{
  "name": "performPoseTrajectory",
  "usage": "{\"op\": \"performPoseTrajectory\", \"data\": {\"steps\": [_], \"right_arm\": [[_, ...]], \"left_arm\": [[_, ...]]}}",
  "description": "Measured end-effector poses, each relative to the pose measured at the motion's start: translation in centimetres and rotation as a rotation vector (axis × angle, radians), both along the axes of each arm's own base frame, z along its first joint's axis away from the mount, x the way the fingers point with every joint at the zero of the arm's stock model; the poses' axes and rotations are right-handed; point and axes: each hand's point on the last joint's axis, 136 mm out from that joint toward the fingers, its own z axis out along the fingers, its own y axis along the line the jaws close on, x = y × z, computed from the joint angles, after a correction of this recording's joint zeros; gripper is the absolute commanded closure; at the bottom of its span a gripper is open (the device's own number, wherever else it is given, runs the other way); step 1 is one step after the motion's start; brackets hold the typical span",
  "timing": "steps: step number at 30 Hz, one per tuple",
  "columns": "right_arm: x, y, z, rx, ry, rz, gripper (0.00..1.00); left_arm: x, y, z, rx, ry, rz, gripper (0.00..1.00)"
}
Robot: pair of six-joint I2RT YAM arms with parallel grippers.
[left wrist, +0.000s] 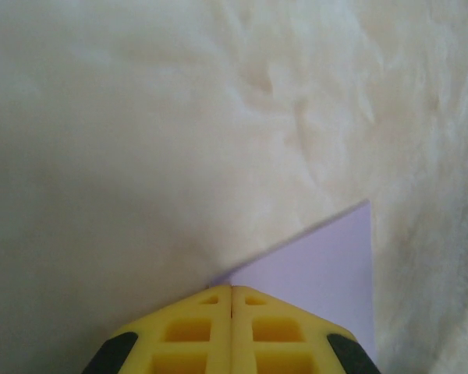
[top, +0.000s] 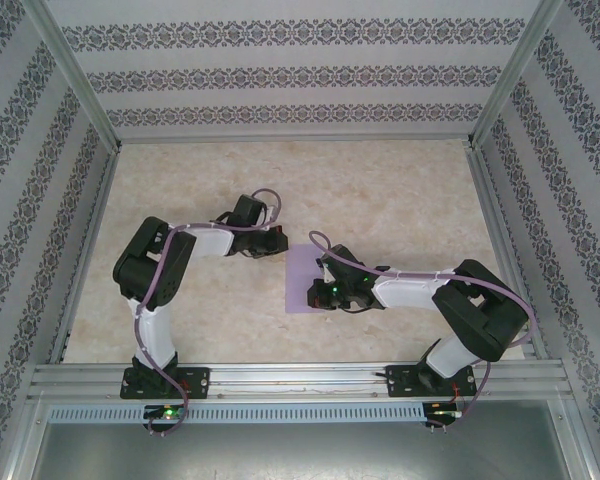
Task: Fold a paper plane with a square sheet of paper (fold left side to right side)
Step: First fold the square sheet of paper in half at the center of the table.
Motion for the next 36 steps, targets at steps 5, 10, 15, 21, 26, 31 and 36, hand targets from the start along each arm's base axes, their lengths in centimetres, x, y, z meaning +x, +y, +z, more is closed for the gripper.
{"op": "performPoseTrajectory", "data": {"steps": [5, 10, 15, 21, 26, 31, 36], "right_arm": [[0.0, 0.0, 0.0, 0.001, 0.0, 0.0, 1.0], [0.0, 0.0, 0.0, 0.004, 0.0, -0.003, 1.0], [0.1, 0.1, 0.1, 0.01, 0.001, -0.011, 1.0], [0.1, 0.1, 0.1, 0.013, -0.002, -0.012, 1.0], [-0.1, -0.1, 0.1, 0.011, -0.005, -0.014, 1.0], [-0.1, -0.1, 0.1, 0.011, -0.005, -0.013, 1.0], [-0.1, -0.1, 0.2, 0.012, -0.005, -0.013, 1.0]], "left_arm": [[1.0, 0.3, 0.0, 0.011, -0.002, 0.004, 0.96], [1.0, 0.3, 0.1, 0.022, -0.007, -0.005, 0.96], [1.6, 2.0, 2.8, 0.058, -0.083, 0.036, 0.96], [-1.2, 0.9, 9.5, -0.005, -0.213, 0.0, 0.96], [-5.5, -1.7, 7.2, -0.009, -0.134, -0.08, 0.96], [-7.7, -2.2, 3.5, 0.022, -0.023, -0.091, 0.97], [-7.7, -2.2, 1.7, 0.04, 0.009, -0.08, 0.97]]}}
